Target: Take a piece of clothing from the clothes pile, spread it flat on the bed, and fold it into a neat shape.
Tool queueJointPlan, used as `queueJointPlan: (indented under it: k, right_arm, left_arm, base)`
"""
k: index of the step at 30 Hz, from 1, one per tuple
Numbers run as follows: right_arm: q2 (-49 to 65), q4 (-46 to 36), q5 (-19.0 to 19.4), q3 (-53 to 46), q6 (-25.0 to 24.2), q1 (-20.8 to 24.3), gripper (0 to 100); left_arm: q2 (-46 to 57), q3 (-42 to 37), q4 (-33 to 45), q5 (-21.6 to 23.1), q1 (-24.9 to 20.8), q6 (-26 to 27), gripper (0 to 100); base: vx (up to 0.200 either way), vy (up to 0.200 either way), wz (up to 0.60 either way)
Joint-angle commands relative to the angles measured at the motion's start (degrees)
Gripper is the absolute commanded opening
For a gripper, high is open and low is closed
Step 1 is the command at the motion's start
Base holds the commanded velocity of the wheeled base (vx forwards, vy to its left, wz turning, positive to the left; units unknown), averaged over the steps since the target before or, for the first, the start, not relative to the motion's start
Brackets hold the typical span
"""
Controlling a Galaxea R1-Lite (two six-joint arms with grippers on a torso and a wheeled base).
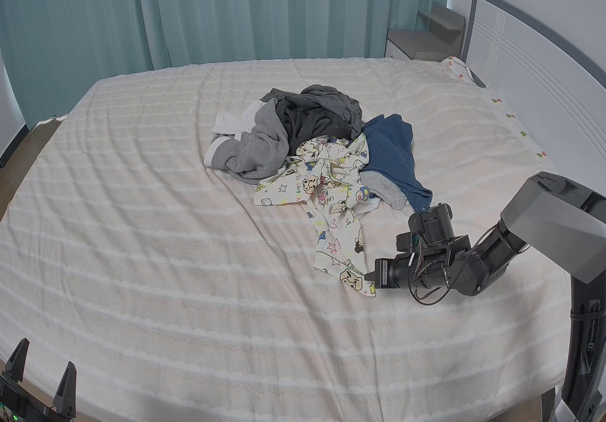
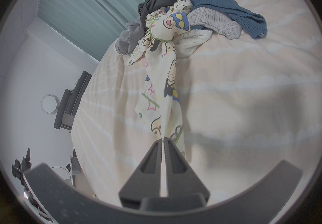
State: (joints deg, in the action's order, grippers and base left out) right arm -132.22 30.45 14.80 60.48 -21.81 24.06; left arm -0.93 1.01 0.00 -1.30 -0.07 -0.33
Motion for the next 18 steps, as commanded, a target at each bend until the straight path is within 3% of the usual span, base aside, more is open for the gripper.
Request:
queueJointPlan:
  k: [1, 5, 10, 11, 18]
  right_arm:
    - [-0.76, 2.51, -1.00, 2.98, -0.25, -0.60, 0]
    - [-3.75, 1.89, -3.11, 7.29, -0.08, -1.12, 0]
    - [-8.49, -5.23, -3.55, 17.92, 0.19, -1.83, 0]
    - [-8.85, -6.28, -3.55, 19.06, 0.28, -1.83, 100]
    - [-11.75, -6.81, -3.81, 24.51, 0.28, -1.83, 100]
  left_arm:
    - [0.93, -0.92, 0.00, -0.01, -0.01, -0.11, 100]
    - [0.93, -0.92, 0.00, -0.01, -0.01, -0.02, 100]
    - [0.93, -0.92, 0.00, -0.01, -0.01, -0.02, 100]
    - [0.93, -0.92, 0.00, -0.01, -0.01, -0.02, 100]
    - [0.93, -0.92, 0.00, -0.01, -0.01, -0.02, 100]
  base:
    - [0.000, 0.000, 0.00]
    - [0.000, 0.000, 0.00]
    - [0.000, 0.000, 0.00]
    - [0.000, 0.000, 0.00]
    - [0.000, 0.000, 0.00]
